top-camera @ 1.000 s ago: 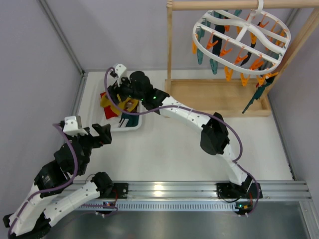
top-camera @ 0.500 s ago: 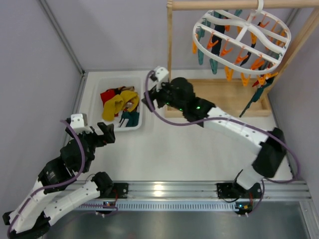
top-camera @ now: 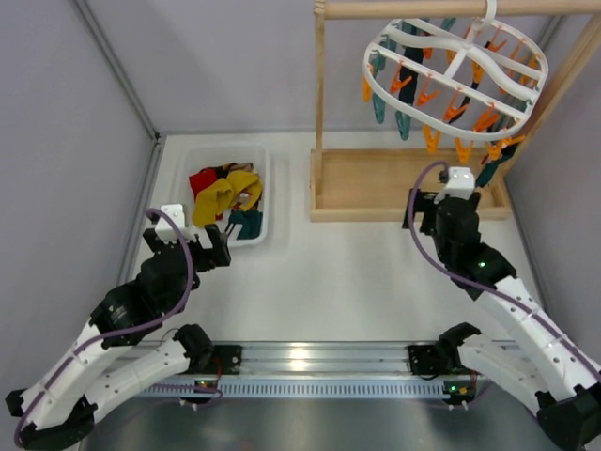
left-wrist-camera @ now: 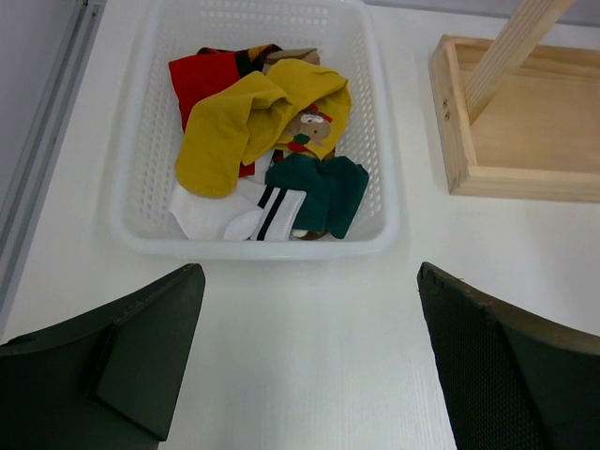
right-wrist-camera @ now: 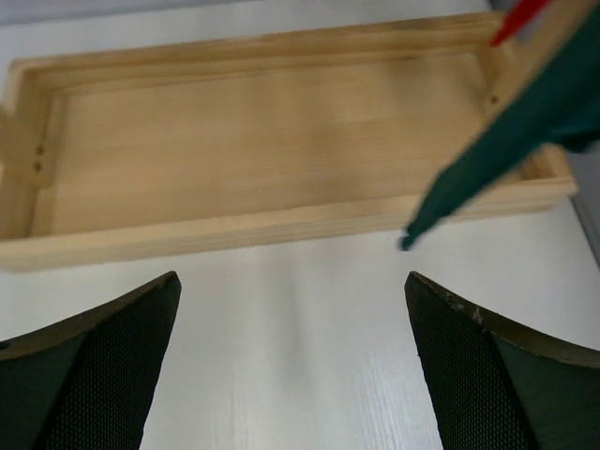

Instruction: Remove the socks clipped to the hanger

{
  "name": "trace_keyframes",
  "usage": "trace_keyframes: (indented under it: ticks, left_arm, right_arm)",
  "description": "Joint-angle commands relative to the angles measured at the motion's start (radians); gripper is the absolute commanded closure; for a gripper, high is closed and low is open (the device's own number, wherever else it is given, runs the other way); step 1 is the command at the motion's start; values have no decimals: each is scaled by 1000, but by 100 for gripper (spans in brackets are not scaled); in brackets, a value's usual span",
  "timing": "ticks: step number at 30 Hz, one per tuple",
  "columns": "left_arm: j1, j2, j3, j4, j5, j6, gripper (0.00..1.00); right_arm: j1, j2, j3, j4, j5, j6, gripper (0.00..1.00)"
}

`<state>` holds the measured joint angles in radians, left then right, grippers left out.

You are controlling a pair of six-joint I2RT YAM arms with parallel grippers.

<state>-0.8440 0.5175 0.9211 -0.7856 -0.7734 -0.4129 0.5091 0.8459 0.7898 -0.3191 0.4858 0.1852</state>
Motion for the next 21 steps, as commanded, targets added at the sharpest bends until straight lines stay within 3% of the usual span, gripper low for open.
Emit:
trace_keyframes:
  ticks: [1, 3, 8, 17, 20, 21]
  left_arm:
    - [16, 36, 9, 26, 32, 9, 1]
    - [22, 50, 7, 28, 49, 11, 1]
    - [29, 50, 5, 28, 75, 14, 1]
    - [31, 13, -1, 26, 83, 16, 1]
    - [31, 10, -1, 26, 85, 16, 1]
    - [31, 12, -1, 26, 82, 14, 1]
  right_arm:
    - [-154, -90, -21, -19, 132, 108, 1]
    - [-246, -103, -34, 6, 146, 108, 1]
    - [-339, -21, -44, 176, 258, 70, 1]
    - [-411, 189, -86, 575, 86, -61, 4]
    - [-412, 208, -110, 672, 71, -114, 33]
    - [-411, 202, -113, 676, 56, -113, 67]
